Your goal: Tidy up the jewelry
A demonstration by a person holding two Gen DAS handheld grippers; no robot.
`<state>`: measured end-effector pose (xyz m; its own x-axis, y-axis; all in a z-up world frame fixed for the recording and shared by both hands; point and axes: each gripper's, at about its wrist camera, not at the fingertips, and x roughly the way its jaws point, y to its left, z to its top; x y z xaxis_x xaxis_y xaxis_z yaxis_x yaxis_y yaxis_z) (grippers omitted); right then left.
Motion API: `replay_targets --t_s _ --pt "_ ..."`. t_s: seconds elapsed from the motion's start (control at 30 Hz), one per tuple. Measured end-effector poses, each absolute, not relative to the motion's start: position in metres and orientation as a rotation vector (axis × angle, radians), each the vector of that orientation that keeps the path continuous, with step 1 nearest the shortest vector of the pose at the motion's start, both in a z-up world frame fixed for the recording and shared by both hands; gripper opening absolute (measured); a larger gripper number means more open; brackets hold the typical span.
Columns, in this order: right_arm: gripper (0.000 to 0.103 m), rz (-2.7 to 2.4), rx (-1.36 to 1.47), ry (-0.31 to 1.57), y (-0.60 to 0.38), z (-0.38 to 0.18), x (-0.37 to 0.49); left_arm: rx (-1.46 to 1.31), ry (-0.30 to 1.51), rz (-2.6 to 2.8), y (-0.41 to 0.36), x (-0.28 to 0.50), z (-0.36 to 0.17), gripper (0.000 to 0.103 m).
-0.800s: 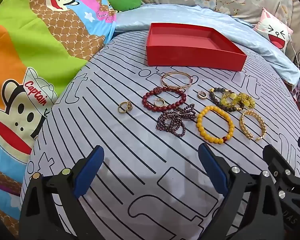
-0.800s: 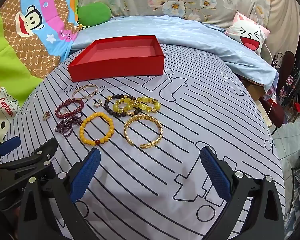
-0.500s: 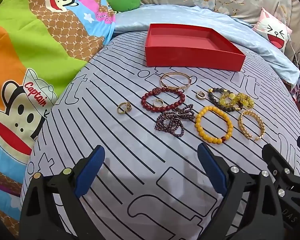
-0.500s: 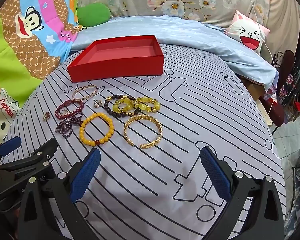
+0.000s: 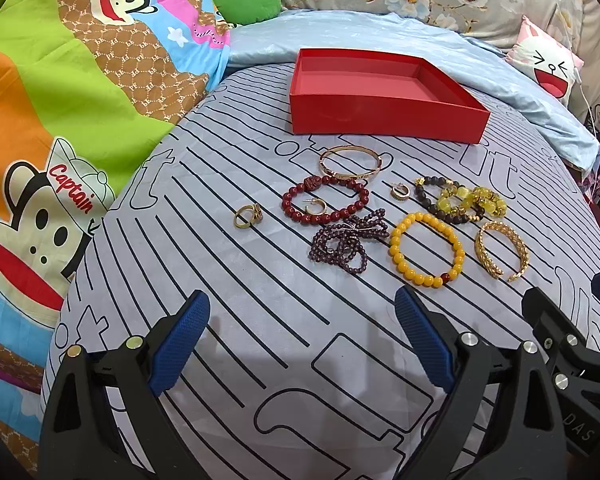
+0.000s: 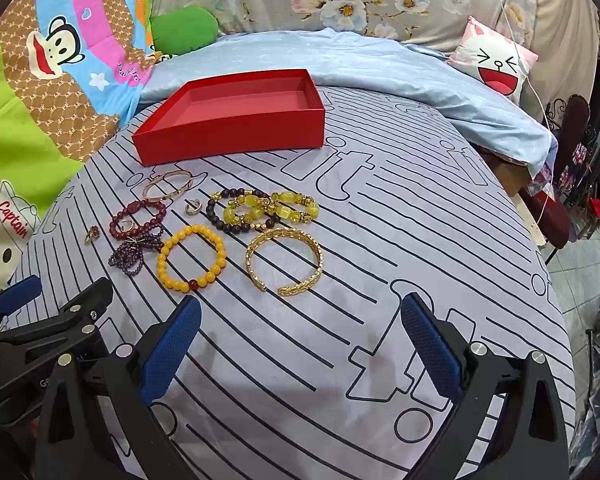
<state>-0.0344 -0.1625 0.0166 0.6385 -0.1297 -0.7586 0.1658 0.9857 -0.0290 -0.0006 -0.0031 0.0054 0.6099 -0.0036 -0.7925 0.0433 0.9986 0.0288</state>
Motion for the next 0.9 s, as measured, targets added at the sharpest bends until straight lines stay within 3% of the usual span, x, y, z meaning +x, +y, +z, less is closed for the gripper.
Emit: replay_targets --t_s 0.9 --pt "0.097 -0.168 0.049 0.860 -0.1613 0.0158 -0.0335 0.046 0.913 -0.028 -0.0031 -0.0002 0.0062 0.089"
